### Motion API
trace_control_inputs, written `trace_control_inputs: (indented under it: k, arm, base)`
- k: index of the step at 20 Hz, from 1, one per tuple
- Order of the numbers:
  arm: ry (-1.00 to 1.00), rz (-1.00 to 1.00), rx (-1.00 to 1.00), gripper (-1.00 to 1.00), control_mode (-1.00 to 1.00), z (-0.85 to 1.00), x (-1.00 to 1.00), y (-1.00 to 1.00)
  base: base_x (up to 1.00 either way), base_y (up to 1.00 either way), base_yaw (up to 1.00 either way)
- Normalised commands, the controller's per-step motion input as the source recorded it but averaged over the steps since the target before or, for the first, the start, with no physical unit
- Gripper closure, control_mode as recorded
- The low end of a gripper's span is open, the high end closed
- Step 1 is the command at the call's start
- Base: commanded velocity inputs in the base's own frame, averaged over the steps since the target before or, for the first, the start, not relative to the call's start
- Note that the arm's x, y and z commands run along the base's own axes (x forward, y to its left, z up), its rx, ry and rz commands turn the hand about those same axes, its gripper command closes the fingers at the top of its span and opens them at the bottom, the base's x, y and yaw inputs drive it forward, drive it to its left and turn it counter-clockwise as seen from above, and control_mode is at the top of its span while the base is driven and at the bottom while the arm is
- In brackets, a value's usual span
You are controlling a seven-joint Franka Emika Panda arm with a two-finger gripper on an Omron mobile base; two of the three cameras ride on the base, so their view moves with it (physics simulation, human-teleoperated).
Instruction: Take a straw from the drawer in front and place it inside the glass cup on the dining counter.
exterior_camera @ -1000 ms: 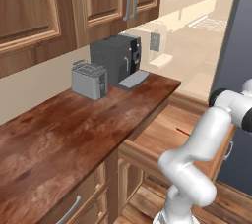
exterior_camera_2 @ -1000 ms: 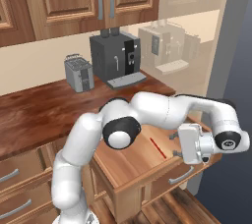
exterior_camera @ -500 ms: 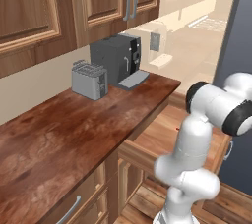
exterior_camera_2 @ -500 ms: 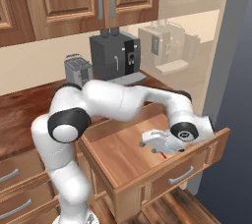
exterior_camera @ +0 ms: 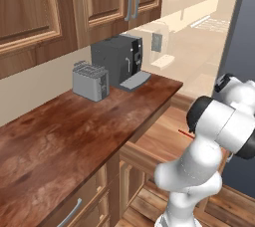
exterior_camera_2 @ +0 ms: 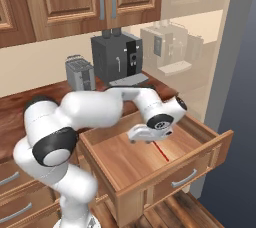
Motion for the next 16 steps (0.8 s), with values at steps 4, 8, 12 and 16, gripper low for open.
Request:
trace_control_inputs:
  k: [4,8,12,16]
  arm:
    - [0.00,0.01,-0.35,-1.00,-1.00,-0.49,0.71,0.00]
    - [0.00,0.00,-0.38,-1.00,-1.00,-0.53,0.53,0.00]
    - [0.00,0.00,-0.34,-1.00,-1.00,-0.53,0.47,-0.03]
    - [0.00,0.01,-0.21,-1.00,-1.00,-0.32,0.64,-0.08]
  base:
    - [0.00,0.00,0.00]
    - [0.00,0.00,0.00]
    - [0.00,0.00,0.00]
    - [0.00,0.00,0.00]
